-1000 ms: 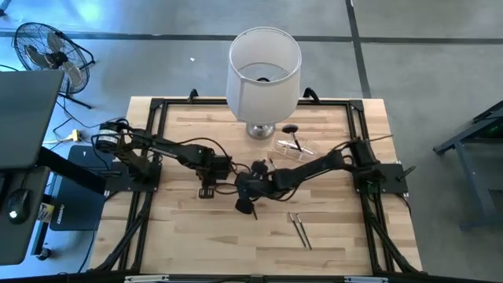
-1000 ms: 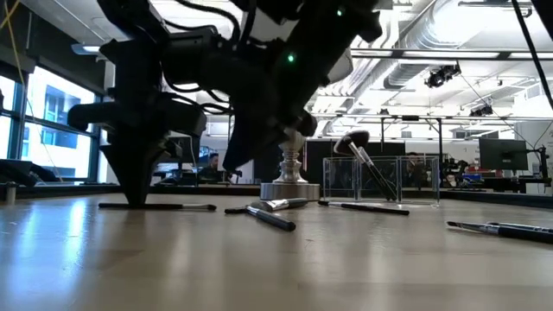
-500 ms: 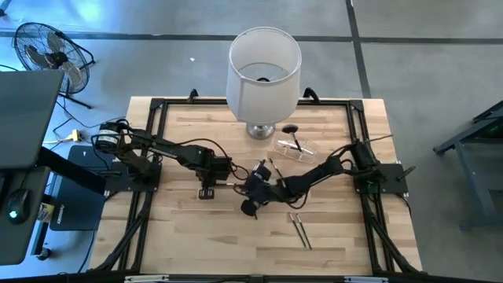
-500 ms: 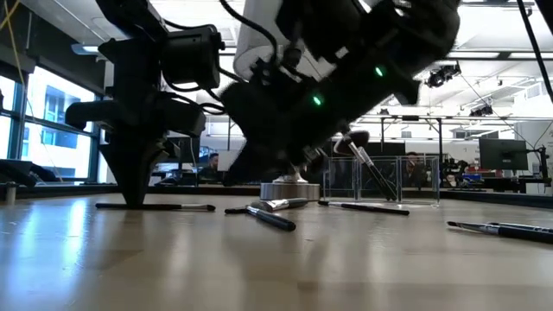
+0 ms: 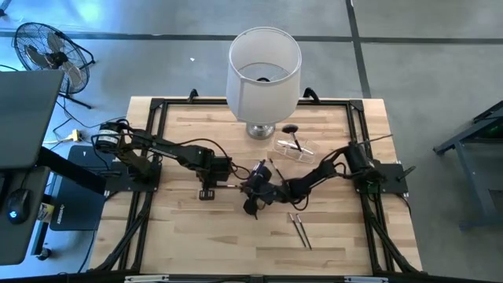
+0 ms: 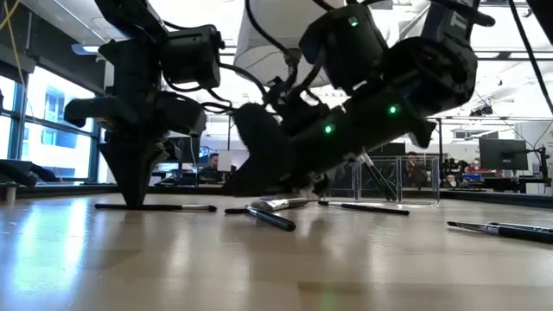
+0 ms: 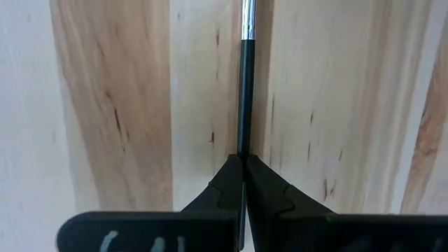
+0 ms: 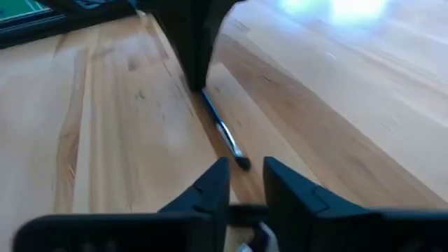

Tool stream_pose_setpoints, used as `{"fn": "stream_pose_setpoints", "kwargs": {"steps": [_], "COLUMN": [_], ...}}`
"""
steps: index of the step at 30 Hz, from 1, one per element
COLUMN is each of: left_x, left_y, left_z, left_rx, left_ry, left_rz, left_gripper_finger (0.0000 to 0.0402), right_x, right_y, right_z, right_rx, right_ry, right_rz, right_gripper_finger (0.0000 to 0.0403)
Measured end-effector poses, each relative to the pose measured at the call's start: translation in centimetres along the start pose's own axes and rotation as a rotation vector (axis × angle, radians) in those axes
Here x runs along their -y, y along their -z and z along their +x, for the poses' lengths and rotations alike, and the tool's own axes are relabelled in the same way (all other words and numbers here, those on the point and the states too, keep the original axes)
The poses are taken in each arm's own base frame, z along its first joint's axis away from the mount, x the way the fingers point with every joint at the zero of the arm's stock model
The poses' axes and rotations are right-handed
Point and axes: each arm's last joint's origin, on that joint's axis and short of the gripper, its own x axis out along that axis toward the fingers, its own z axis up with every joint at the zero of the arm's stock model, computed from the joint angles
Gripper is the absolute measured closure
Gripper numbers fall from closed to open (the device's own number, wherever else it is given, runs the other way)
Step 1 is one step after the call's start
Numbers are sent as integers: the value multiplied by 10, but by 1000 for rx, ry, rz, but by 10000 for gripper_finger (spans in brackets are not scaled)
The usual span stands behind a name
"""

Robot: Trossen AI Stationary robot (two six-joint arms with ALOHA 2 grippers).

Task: Put items in baskets/containers
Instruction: Put the black eyeshadow brush into the transparent organizer

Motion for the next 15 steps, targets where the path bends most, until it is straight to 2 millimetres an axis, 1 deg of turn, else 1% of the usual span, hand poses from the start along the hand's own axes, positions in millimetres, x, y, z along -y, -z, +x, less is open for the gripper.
{"fn": "stream_pose_setpoints", "kwargs": {"steps": [2, 5, 11, 15], "left_x": [0, 1, 1, 0], "left_y": [-1, -1, -2, -3], "left_z": [0, 0, 0, 0], "left_rx": [6, 13, 18, 24], "left_ry": [8, 20, 21, 6], "left_rz": [1, 2, -3, -10], "left_gripper_finger": [401, 401, 401, 401], "right_x": [-2, 1, 14, 17], "right_y": [1, 4, 0, -3], "right_z": [5, 10, 18, 23], "right_rx": [11, 16, -39, -99], "right_ry": [-4, -2, -94, -142], "right_rz": [-15, -44, -128, -211], "right_gripper_finger": [302, 287, 281, 282]}}
